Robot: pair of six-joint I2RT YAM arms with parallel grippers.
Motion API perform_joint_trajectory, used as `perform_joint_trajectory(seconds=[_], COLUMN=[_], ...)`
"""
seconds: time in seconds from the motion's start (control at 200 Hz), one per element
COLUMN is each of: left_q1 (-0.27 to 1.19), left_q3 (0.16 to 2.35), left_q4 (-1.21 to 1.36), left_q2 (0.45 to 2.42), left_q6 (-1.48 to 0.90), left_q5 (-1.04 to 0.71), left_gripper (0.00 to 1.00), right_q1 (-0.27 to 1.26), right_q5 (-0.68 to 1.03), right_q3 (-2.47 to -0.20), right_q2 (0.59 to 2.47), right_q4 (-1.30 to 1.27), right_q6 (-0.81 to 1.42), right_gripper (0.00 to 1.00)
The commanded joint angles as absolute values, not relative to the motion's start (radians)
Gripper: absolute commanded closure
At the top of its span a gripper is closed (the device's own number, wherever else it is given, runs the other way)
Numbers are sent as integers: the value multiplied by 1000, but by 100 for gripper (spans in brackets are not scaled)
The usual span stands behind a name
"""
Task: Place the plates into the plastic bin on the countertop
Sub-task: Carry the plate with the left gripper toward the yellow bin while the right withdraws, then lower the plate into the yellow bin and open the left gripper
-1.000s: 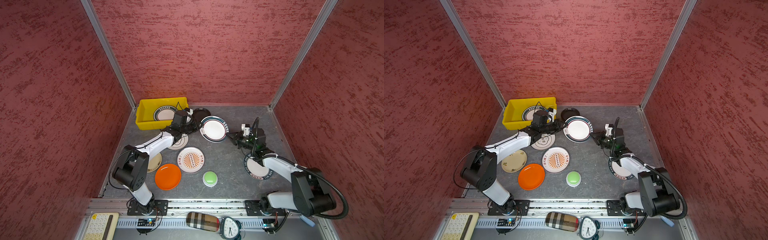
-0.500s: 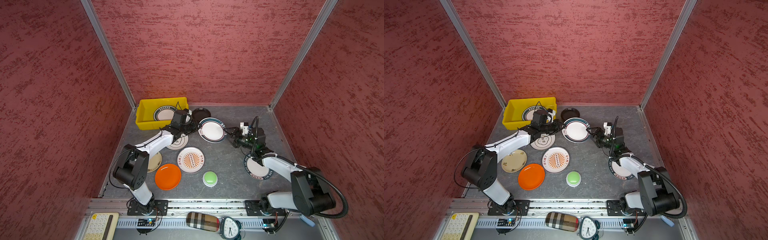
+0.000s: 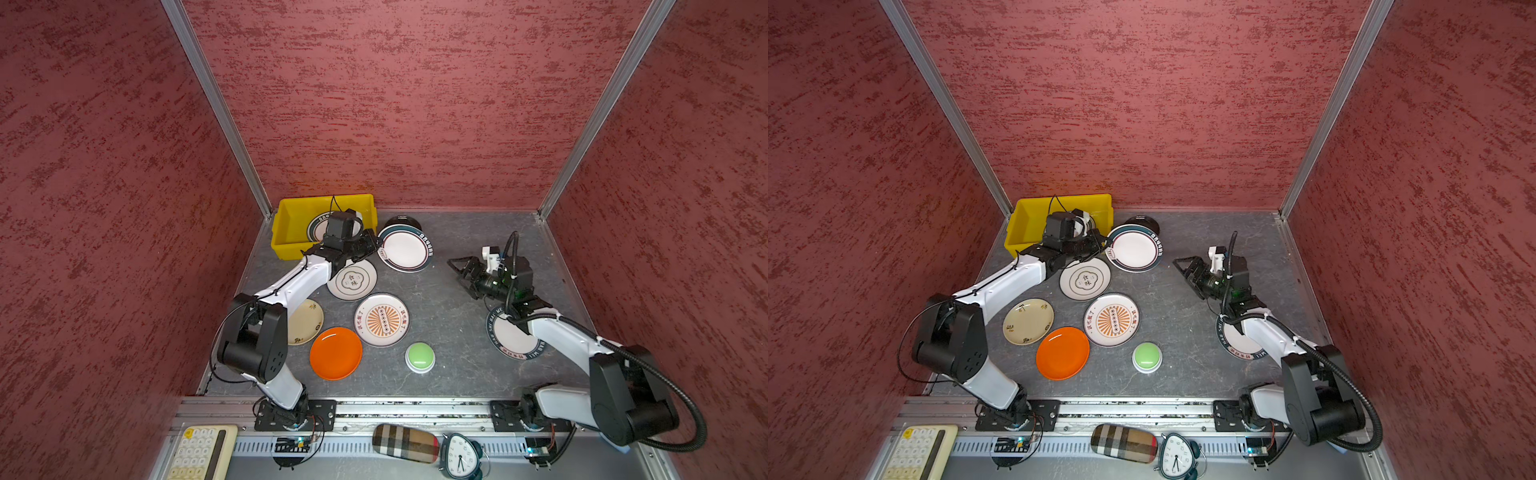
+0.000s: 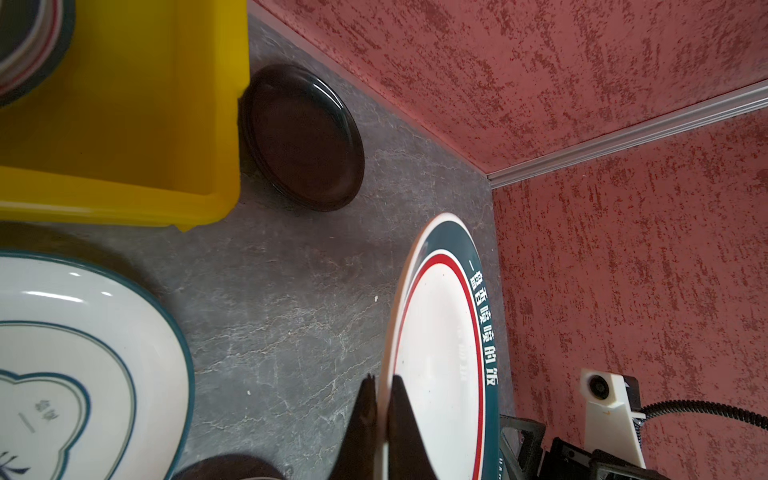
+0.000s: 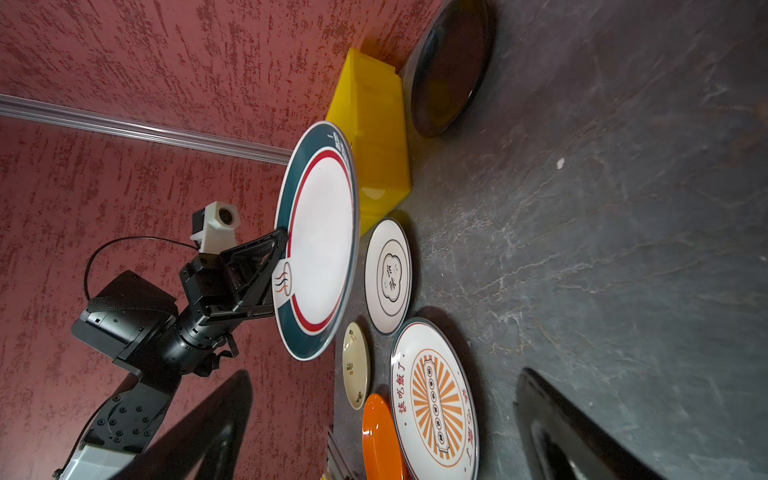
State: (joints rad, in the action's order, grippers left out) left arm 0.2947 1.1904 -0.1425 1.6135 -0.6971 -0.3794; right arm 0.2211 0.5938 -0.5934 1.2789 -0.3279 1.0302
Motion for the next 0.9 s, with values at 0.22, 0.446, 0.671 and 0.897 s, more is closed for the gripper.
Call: perform_joint_trajectory(seconds=[0.22,0.446,0.671,0.897], left_q1=[127,57,41,-21], left_q3=[1225,1307,1401,1484], left_q4=[-152,-262,-333,-321], left_q2=[1494,1479,1546,1690], left_q6=[-638,-551,-457,-435], left_q5=[-328,-178,45,37], left_gripper=[100,100,100,100], right_q1=[217,212,206,200], right_q5=[514,461,451,432], right_q3=[-598,-524,-517,-525], right_q2=[1188,1097,1052,1002], right_q4=[-161,-138,-85,-19], right_q6=[919,917,899,875], right_gripper=[1,1,1,1])
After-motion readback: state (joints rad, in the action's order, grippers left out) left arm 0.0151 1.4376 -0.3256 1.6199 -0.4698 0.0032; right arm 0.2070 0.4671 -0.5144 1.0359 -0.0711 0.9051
